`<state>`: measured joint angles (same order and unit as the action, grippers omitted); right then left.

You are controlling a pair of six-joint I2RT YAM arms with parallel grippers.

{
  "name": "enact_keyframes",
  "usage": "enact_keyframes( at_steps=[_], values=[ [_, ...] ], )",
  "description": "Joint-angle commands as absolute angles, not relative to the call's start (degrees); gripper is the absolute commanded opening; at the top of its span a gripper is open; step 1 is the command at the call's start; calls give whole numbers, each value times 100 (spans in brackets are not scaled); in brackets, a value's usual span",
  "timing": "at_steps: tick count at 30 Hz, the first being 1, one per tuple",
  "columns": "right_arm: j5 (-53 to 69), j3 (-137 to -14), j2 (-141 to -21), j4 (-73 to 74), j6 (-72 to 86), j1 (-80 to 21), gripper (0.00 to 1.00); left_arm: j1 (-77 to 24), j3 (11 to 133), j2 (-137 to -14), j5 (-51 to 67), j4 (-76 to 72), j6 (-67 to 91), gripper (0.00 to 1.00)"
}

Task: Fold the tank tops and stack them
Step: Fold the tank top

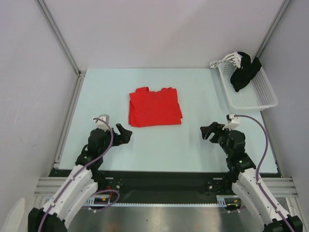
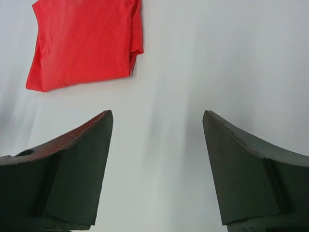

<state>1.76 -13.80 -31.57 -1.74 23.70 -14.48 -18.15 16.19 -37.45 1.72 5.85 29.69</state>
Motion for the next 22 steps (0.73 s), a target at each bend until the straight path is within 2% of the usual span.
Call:
enact_keyframes(
  at_steps=[1,7,9,10,17,19,21,22],
  values=[
    [255,-1258,-2778,-491,2329,-1450,80,-1837,1302,-2764,483,246,2672,100],
    [290,-1283,-2935,-510,2417,-1450,84,-1837,932,-1530,448,298,2742,100],
    [255,-1283,-2962,-519,2443,-1450,90,-1837,932,-1459,431,352,2742,100],
    [246,-1283,-2945,-510,2452,-1459,98,-1837,940,-1494,396,360,2760,100],
    [264,-1309,-2979,-475,2479,-1450,98,-1837,1055,-2003,457,264,2733,100],
    [438,-1275,-3032,-562,2435,-1459,94,-1837,1081,-2092,457,272,2733,100],
    [448,-1318,-3102,-545,2426,-1450,93,-1837,1081,-2118,448,272,2751,100],
    [413,-1344,-3103,-510,2426,-1450,96,-1837,1090,-2118,457,290,2751,100]
  ],
)
